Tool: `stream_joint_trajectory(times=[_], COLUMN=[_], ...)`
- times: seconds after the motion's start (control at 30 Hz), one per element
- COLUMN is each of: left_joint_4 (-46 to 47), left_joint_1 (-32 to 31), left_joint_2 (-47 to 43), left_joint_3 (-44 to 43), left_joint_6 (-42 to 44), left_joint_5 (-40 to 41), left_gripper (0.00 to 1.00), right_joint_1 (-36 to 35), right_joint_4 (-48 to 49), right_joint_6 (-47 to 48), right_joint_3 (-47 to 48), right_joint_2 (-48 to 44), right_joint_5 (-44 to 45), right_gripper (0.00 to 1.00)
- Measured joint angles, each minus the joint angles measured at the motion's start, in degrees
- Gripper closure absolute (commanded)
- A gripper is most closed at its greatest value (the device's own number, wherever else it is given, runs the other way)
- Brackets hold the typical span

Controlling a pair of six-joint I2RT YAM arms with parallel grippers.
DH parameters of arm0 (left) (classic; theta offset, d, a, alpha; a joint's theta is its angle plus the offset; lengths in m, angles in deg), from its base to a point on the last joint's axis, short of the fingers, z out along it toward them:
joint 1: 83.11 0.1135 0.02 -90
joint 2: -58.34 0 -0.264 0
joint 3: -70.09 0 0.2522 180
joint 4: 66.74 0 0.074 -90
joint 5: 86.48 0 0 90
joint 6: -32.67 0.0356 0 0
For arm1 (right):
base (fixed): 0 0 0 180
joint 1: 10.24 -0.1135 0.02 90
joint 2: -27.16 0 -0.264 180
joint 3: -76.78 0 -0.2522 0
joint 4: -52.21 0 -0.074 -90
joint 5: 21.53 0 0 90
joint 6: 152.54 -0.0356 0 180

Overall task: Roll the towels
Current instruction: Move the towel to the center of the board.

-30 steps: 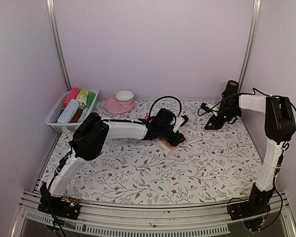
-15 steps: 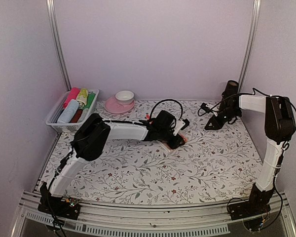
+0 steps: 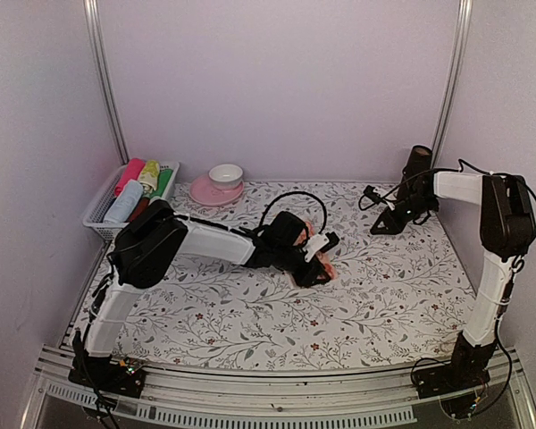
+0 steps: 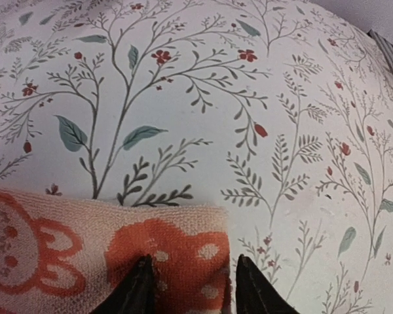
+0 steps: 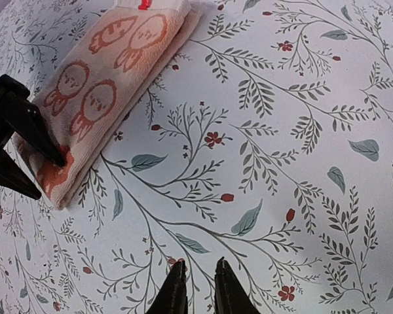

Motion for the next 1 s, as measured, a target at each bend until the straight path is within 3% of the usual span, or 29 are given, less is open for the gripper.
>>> stream_joint_trajectory(times=[0.1, 0.17, 0.3, 0.33, 0.37, 0.63, 0.77, 1.0], left_joint_4=[1.3, 1.7, 1.3, 1.0, 1.0, 4.2, 8.0, 13.1], left_joint_1=[-1.4, -2.4, -3.9, -4.0, -4.1, -4.1, -4.2, -4.3], left_joint_2=[-2.6, -4.3, -9.3, -9.7, -11.2, -25.7, -28.5, -28.4], left_joint_3=[4.4, 7.0, 13.5, 14.1, 15.8, 32.3, 37.6, 42.8], left_joint_6=[1.2, 2.1, 4.2, 4.5, 5.0, 10.1, 14.2, 21.9], left_joint_5=[-1.4, -1.9, -2.3, -2.2, -1.9, 3.2, 6.8, 13.1], left_gripper=[0.47, 0.42, 0.18, 0.07, 0.03, 0.03, 0.03, 0.13], right_joint_1=[0.0, 0.0, -0.2, -0.5, -0.9, -7.5, -11.4, -18.1], right_joint_4=[-0.2, -0.3, -0.5, -0.1, 0.3, 8.9, 13.2, 20.5], right_joint_6=[1.4, 2.5, 5.2, 6.2, 7.2, 18.5, 23.9, 29.5], right_joint_3=[-0.7, -1.5, -3.7, -4.7, -5.9, -22.5, -28.4, -33.7], right_joint_2=[-0.8, -1.6, -4.3, -5.4, -6.6, -19.5, -22.8, -22.1], right_joint_5=[-2.4, -4.3, -7.6, -8.6, -9.4, -12.6, -13.1, -8.5], right_gripper=[0.82, 0.75, 0.60, 0.56, 0.53, 0.35, 0.35, 0.38])
